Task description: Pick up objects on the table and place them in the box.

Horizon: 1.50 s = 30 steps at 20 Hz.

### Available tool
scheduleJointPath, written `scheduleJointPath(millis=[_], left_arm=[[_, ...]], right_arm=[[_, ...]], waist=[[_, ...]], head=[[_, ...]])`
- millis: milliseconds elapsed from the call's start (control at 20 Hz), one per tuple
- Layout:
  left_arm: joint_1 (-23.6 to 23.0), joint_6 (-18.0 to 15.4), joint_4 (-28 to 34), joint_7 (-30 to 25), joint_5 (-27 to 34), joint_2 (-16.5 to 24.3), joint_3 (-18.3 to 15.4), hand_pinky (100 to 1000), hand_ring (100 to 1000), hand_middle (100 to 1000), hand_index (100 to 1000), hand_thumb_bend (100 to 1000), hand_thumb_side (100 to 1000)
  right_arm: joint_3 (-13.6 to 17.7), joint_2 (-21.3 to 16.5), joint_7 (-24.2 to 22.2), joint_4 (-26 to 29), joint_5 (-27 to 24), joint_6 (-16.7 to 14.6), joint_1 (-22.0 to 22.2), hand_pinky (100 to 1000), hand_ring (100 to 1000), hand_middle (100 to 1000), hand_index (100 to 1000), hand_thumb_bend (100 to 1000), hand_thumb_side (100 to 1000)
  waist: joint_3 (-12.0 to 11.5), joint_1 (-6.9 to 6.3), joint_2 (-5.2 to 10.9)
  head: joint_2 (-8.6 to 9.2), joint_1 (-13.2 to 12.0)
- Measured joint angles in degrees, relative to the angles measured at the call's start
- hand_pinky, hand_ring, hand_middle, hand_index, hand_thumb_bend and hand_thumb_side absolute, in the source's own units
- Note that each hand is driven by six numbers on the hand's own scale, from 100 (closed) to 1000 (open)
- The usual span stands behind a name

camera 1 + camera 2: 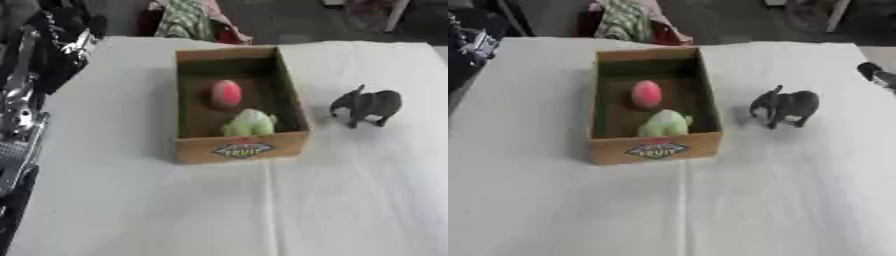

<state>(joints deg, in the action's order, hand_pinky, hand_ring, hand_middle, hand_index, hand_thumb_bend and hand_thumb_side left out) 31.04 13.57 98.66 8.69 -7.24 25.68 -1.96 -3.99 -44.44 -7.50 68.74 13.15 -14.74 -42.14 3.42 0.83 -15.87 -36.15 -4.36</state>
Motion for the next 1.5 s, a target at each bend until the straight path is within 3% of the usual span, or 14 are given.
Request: scheduleJointPath(millis=[1100,1300,1350,1500], left_arm=[[-0.84,0.27,0.49,0.19,0.69,-0.55,-0.34,578,588,594,766,592,618],[-0.84,0.33,0.49,0.09,0.69,-0.77,-0.34,578,587,594,766,593,617],[-0.84,0.36,0.49,0.05,0.69,-0.85,-0.34,578,587,594,766,593,617],[-0.84,0.43,0.49,-0.05,0.69,-0.99,-0.34,578,587,594,767,593,617]], right_arm=[[-3.22,5.84,-4.37,-6.19,8.02,-3.41,-4.19,759,830,827,870,453,244],[-3.72,6.52,-5.44,-6.96,9.03,-3.99,-4.74,761,833,828,873,432,166],[-3.81,6.61,-5.69,-7.13,9.22,-4.09,-4.83,763,836,829,876,418,111],[-3.95,7.07,-6.56,-7.42,9.53,-4.48,-5.15,764,836,830,877,416,102]], waist=[[-0.36,-0.04,0.0],[-0.44,-0.07,0.0],[-0.45,-0.08,0.0],[-0.5,-0.17,0.0]], head=[[0.43,0.41],[0.45,0.43],[0.45,0.44],[0.45,0.45]])
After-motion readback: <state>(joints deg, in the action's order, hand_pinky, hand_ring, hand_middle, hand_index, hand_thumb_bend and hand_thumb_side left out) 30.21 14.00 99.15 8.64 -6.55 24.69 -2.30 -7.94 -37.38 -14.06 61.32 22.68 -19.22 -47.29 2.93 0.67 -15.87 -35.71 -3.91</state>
